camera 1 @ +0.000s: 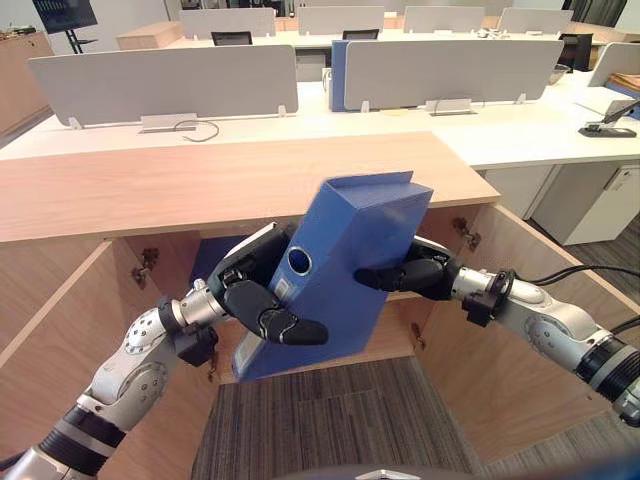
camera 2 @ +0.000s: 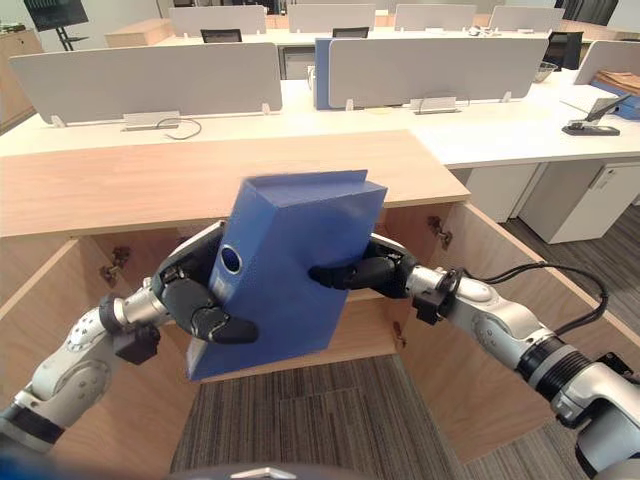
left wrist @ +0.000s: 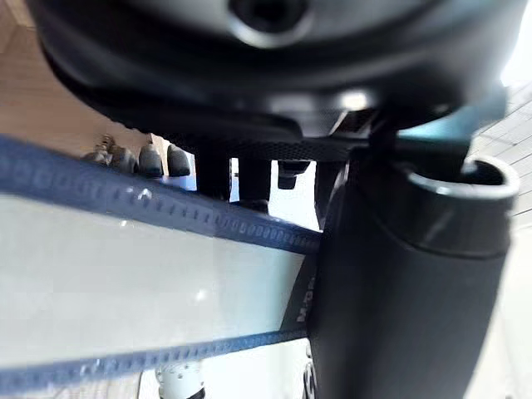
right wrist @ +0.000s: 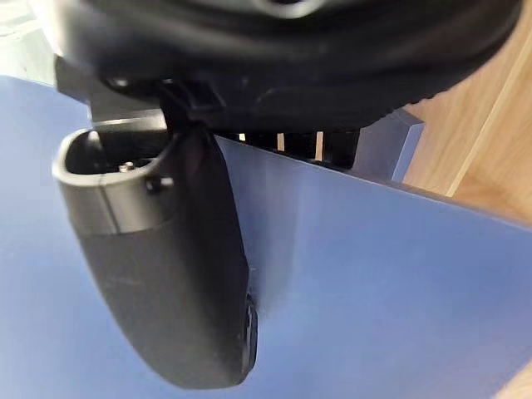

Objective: Walk over to the cabinet, pick up the folder, carry it to the office cabinet, place the folder inside the office cabinet, then close the office cabinet door

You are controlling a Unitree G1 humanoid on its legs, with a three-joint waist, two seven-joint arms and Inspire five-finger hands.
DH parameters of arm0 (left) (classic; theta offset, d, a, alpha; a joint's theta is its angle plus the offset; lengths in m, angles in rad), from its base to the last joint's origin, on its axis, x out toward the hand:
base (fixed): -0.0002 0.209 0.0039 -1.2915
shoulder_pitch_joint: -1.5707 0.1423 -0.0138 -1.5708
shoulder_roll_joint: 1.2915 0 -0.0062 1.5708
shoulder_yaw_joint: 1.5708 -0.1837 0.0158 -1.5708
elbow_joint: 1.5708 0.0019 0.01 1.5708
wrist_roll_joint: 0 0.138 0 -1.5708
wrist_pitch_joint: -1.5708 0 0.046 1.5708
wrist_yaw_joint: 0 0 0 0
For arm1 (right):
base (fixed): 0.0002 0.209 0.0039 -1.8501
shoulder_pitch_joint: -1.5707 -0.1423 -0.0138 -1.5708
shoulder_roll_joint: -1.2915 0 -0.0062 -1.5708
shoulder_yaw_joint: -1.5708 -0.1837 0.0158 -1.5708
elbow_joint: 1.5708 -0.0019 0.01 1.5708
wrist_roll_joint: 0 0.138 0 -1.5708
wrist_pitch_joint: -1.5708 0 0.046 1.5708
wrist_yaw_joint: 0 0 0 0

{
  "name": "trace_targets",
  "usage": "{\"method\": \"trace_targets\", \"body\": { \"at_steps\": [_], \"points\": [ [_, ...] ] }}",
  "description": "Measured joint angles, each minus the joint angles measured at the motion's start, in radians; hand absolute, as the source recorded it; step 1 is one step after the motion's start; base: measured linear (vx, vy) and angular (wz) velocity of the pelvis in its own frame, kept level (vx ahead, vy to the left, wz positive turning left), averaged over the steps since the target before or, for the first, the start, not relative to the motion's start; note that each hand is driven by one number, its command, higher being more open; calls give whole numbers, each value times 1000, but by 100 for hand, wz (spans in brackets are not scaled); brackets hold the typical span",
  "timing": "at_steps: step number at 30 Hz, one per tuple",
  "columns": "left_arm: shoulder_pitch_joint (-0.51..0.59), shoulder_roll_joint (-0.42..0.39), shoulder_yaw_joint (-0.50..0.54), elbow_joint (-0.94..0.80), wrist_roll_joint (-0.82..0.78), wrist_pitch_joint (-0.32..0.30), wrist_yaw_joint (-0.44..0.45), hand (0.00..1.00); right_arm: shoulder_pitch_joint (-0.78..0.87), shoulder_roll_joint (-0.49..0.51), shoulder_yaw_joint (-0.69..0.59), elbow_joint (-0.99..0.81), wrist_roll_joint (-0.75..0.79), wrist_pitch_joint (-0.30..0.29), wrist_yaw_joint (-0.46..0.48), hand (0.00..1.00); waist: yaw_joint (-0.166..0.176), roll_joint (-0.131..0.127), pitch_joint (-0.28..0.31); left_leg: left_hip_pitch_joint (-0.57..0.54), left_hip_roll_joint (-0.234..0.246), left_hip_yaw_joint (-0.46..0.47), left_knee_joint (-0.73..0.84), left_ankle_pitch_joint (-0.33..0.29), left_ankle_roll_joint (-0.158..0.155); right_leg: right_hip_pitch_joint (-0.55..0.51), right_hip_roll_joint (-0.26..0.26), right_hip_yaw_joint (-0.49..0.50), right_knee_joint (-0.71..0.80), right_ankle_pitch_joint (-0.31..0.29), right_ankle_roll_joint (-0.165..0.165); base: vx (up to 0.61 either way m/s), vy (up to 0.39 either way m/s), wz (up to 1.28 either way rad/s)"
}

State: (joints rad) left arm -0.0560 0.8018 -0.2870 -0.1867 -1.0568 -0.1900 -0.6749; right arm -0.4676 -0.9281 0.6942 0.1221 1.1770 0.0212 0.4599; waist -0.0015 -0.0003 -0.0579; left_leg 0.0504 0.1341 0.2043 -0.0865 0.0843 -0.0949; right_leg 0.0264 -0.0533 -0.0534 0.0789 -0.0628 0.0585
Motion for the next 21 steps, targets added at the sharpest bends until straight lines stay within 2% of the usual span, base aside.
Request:
{"method": "trace_targets", "body": {
  "at_steps": [5, 8, 9, 12, 14, 16, 18, 21],
  "points": [
    [63, -107, 19, 141, -32, -19, -9, 100, 12, 65, -102, 1, -84, 0, -5, 0, -1, 0, -4, -13, 3, -1, 0, 4, 1, -12, 3, -1, -2, 0, -1, 0, 0, 0],
    [112, -126, 13, 272, 26, -18, 36, 100, 29, 75, -133, -1, -173, 0, -7, 0, -1, -3, -6, -15, 8, -2, 0, 4, 0, -11, 8, -2, -6, 1, -3, 0, 0, 0],
    [123, -128, -1, 340, 89, -16, 63, 100, 49, 77, -133, -15, -225, 0, -14, 0, 0, -5, -7, -16, 10, -2, 0, 4, 0, -12, 10, -2, -8, 1, -3, 0, 0, 0],
    [161, -136, -89, 549, 295, 29, 105, 100, 131, 154, -215, -57, -231, 3, -28, 0, -11, -3, -6, -20, 11, 1, 0, 3, 0, -17, 11, 0, -11, 2, -3, 6, 2, -3],
    [183, -176, -152, 713, 429, 82, 130, 100, 173, 204, -246, -152, -212, 0, -25, 0, -29, -4, -5, -23, 12, 5, 0, 2, -1, -22, 12, 4, -12, 2, -4, 17, 5, -8],
    [214, -260, -178, 897, 605, 132, 150, 100, 219, 255, -252, -263, -190, -9, 13, 0, -42, -16, -3, -22, 16, 7, 0, 1, -3, -24, 16, 6, -12, 2, -4, 6, 0, -2],
    [227, -310, -176, 990, 684, 137, 169, 100, 244, 274, -253, -290, -192, -10, 36, 0, -41, -25, -5, -20, 16, 7, 0, -1, -5, -24, 15, 5, -14, 2, -4, -15, 4, 1],
    [238, -422, -17, 1171, 800, 122, 197, 100, 315, 303, -263, -253, -201, -10, 41, 0, -22, -30, -8, -17, 12, 5, 0, -1, -5, -21, 11, 3, -9, 1, -3, -52, 17, 2]
  ]
}}
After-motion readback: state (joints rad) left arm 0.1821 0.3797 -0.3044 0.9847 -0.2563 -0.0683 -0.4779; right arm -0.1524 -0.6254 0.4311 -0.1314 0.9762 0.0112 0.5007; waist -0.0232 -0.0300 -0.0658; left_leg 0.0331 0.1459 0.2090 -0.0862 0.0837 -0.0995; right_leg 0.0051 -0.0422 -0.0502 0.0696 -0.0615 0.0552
